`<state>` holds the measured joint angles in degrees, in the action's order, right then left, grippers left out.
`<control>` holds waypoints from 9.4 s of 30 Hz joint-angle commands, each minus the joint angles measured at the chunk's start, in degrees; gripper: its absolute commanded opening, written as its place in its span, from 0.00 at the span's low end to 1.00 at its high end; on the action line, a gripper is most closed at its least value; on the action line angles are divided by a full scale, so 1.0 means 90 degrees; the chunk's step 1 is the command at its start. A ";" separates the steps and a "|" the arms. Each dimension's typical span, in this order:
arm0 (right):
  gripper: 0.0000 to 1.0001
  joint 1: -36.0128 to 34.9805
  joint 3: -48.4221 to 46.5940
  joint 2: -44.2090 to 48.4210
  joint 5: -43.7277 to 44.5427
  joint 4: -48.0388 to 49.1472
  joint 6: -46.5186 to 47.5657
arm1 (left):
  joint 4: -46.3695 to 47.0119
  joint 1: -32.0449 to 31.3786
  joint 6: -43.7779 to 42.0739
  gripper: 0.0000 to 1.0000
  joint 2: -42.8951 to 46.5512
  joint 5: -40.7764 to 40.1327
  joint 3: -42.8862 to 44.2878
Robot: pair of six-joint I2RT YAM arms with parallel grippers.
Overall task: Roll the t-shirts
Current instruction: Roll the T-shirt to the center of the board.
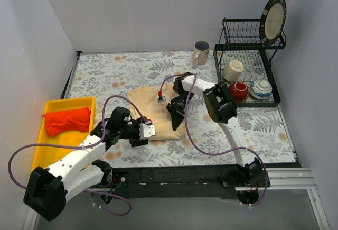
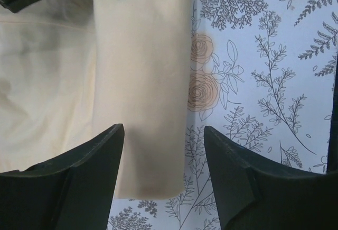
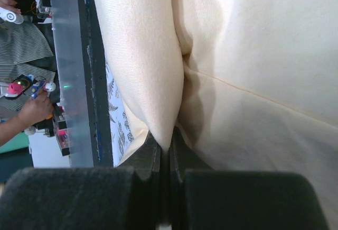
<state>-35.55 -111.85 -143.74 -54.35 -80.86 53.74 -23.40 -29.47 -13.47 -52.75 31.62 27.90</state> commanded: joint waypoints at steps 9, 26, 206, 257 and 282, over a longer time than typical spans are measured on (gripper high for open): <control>0.02 0.0024 0.0143 -0.0279 0.0980 0.0879 0.0504 | 0.0919 -0.0036 -0.0485 0.61 -0.1130 -0.0649 -0.0883; 0.98 0.0688 0.2069 0.2804 0.1818 0.3973 -0.1153 | -0.0192 0.0003 -0.1014 0.25 -0.2428 -0.0350 -0.0377; 0.99 -0.1724 0.8092 0.8578 0.3929 0.8398 -0.0395 | -0.0515 -0.0270 0.1175 0.00 -0.2556 0.0901 0.1548; 0.40 -0.1939 0.9362 0.7378 0.5238 1.0694 -0.0081 | -0.1530 0.0422 0.0619 0.00 -0.2996 0.1243 0.1831; 0.08 0.0229 0.3496 0.3788 0.0814 0.1290 0.1461 | -0.6219 0.1449 -0.0828 0.00 -0.5895 0.2054 0.4682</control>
<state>-36.49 -73.69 -103.46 -47.00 -50.37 61.43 -70.59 -18.17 -20.99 -103.90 55.88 67.59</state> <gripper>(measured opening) 0.167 0.106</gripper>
